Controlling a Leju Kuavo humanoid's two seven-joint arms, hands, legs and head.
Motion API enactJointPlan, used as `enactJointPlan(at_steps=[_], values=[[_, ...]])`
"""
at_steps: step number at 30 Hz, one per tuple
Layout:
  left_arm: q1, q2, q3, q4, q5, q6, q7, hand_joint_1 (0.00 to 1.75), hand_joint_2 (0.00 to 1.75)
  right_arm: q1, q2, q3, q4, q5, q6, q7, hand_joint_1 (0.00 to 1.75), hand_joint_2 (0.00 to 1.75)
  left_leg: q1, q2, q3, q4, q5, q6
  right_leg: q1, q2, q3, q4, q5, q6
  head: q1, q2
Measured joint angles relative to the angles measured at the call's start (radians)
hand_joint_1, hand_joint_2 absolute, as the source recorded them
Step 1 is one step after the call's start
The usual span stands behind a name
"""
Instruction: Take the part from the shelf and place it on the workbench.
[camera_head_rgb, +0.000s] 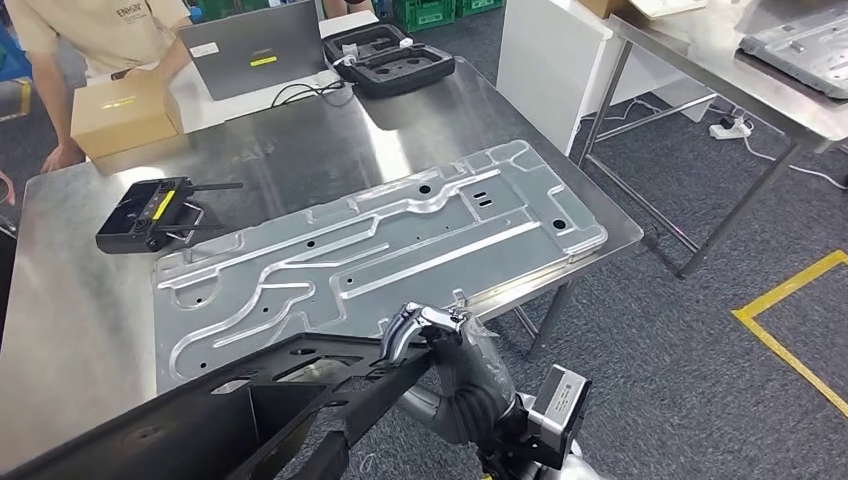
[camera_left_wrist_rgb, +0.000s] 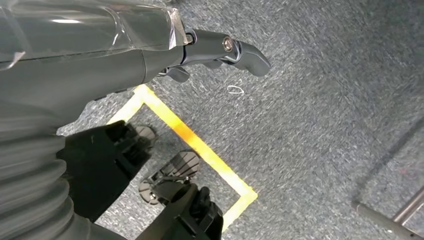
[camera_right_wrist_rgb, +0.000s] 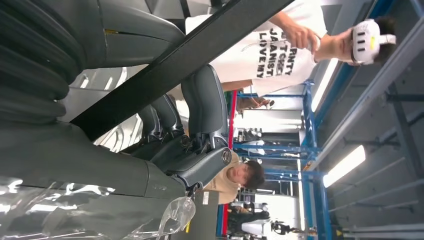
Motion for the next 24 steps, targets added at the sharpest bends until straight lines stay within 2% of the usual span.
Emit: enactJointPlan(at_steps=[2,3,4,5,7,8,9,11,13,14,15,17,18,19,20,21,22,23,24], values=[[0.000,0.000,-0.002,0.000,-0.001,-0.003,0.000,0.00,1.75,0.000,0.003,0.001,0.001,0.006,0.003,-0.003,1.75,1.75,0.009,0.001,-0.082,0.142,-0.059,-0.014,0.000,0.000,0.002,0.000,-0.006,-0.004,0.000,0.000],[0.000,0.000,-0.003,0.000,-0.002,-0.005,0.000,0.00,1.75,-0.001,0.004,0.002,0.002,0.011,0.005,-0.005,1.75,1.75,0.013,0.001,-0.119,0.196,-0.076,-0.017,0.000,0.000,0.004,0.000,-0.010,-0.005,0.000,0.000],[0.001,0.000,-0.004,0.000,-0.003,-0.006,0.000,0.00,1.75,-0.001,0.006,0.004,0.003,0.017,0.009,-0.009,1.75,1.75,0.015,0.002,-0.139,0.214,-0.072,-0.019,0.000,0.000,0.008,0.000,-0.013,-0.004,0.000,0.000],[0.001,0.000,-0.004,0.000,-0.004,-0.008,-0.001,0.00,1.75,-0.002,0.009,0.006,0.005,0.023,0.013,-0.014,1.75,1.75,0.017,0.002,-0.139,0.192,-0.048,-0.018,0.000,0.000,0.014,0.000,-0.017,-0.003,0.000,0.000],[0.000,0.000,-0.005,0.000,-0.007,-0.010,-0.001,0.00,1.75,-0.004,0.018,0.011,0.008,0.034,0.024,-0.024,1.75,1.75,0.016,0.004,-0.090,0.050,0.045,-0.011,0.000,0.000,0.028,-0.001,-0.025,0.000,0.000,0.000],[-0.001,0.000,-0.005,0.000,-0.009,-0.010,-0.001,0.00,1.75,-0.005,0.023,0.013,0.011,0.038,0.031,-0.029,1.75,1.75,0.013,0.006,-0.067,-0.018,0.078,-0.005,0.001,0.001,0.034,-0.001,-0.029,0.002,0.000,0.000],[-0.002,0.000,-0.006,0.000,-0.010,-0.011,-0.002,0.00,1.75,-0.006,0.029,0.017,0.014,0.040,0.037,-0.035,1.75,1.75,0.009,0.007,-0.052,-0.065,0.097,0.000,0.001,0.001,0.038,-0.002,-0.032,0.006,0.000,0.000],[-0.002,0.000,-0.008,0.000,-0.013,-0.013,-0.003,0.00,1.75,-0.007,0.039,0.025,0.024,0.045,0.050,-0.043,1.75,1.75,0.000,0.009,-0.048,-0.087,0.100,0.010,0.000,0.000,0.042,-0.006,-0.036,0.018,0.001,0.000],[-0.003,0.000,-0.011,-0.001,-0.016,-0.015,-0.004,0.00,1.75,-0.009,0.050,0.035,0.037,0.054,0.062,-0.048,1.75,1.75,0.004,0.008,-0.034,-0.099,0.114,0.021,0.001,0.000,0.046,-0.005,-0.043,0.030,0.004,0.000],[-0.004,0.000,-0.013,-0.001,-0.018,-0.016,-0.004,0.00,1.75,-0.010,0.055,0.040,0.045,0.062,0.066,-0.049,1.75,1.75,0.007,0.008,-0.026,-0.107,0.119,0.027,0.001,0.000,0.041,0.013,-0.057,0.034,0.007,0.000],[-0.005,0.000,-0.015,-0.001,-0.019,-0.017,-0.004,0.00,1.75,-0.012,0.058,0.046,0.052,0.069,0.070,-0.050,1.75,1.75,0.010,0.008,-0.018,-0.114,0.123,0.031,0.003,0.000,0.025,0.053,-0.081,0.036,0.010,0.000],[-0.006,-0.001,-0.020,-0.001,-0.022,-0.021,-0.004,0.00,1.75,-0.016,0.066,0.060,0.070,0.084,0.076,-0.052,1.75,1.75,0.009,0.009,-0.014,-0.116,0.123,0.038,0.003,0.000,-0.039,0.187,-0.145,0.037,0.016,0.000],[-0.006,-0.001,-0.023,-0.001,-0.024,-0.023,-0.002,0.00,1.75,-0.017,0.069,0.068,0.079,0.091,0.079,-0.052,1.75,1.75,0.008,0.009,-0.014,-0.116,0.122,0.039,0.004,0.000,-0.070,0.245,-0.165,0.038,0.019,0.000],[-0.006,-0.001,-0.025,-0.001,-0.026,-0.025,-0.001,0.00,1.75,-0.019,0.074,0.076,0.088,0.099,0.083,-0.052,1.75,1.75,0.007,0.007,-0.013,-0.115,0.120,0.040,0.004,0.000,-0.088,0.275,-0.167,0.039,0.021,0.000],[-0.006,-0.001,-0.027,-0.001,-0.028,-0.027,0.001,0.00,1.75,-0.021,0.078,0.083,0.096,0.107,0.086,-0.052,1.75,1.75,0.006,0.006,-0.012,-0.114,0.118,0.040,0.004,0.000,-0.083,0.259,-0.147,0.039,0.025,0.000],[-0.007,-0.002,-0.028,-0.001,-0.031,-0.028,0.003,0.00,1.75,-0.024,0.082,0.090,0.105,0.115,0.089,-0.052,1.75,1.75,0.006,0.004,-0.010,-0.113,0.116,0.038,0.004,0.000,-0.059,0.202,-0.111,0.038,0.031,0.000],[-0.008,-0.003,-0.029,-0.001,-0.034,-0.030,0.004,0.00,1.75,-0.029,0.087,0.097,0.112,0.124,0.090,-0.052,1.75,1.75,0.006,0.002,-0.008,-0.109,0.112,0.035,0.003,0.000,-0.023,0.124,-0.074,0.037,0.037,0.000],[-0.010,-0.004,-0.029,-0.001,-0.036,-0.031,0.004,0.00,1.75,-0.034,0.091,0.104,0.120,0.133,0.090,-0.052,1.75,1.75,0.004,0.001,-0.008,-0.105,0.107,0.030,0.005,0.000,0.009,0.055,-0.046,0.034,0.043,0.001],[-0.012,-0.004,-0.031,-0.001,-0.038,-0.033,0.005,0.00,1.75,-0.041,0.097,0.110,0.129,0.144,0.090,-0.051,1.75,1.75,0.003,0.001,-0.010,-0.101,0.103,0.025,0.006,0.000,0.030,0.010,-0.030,0.030,0.048,0.001]])
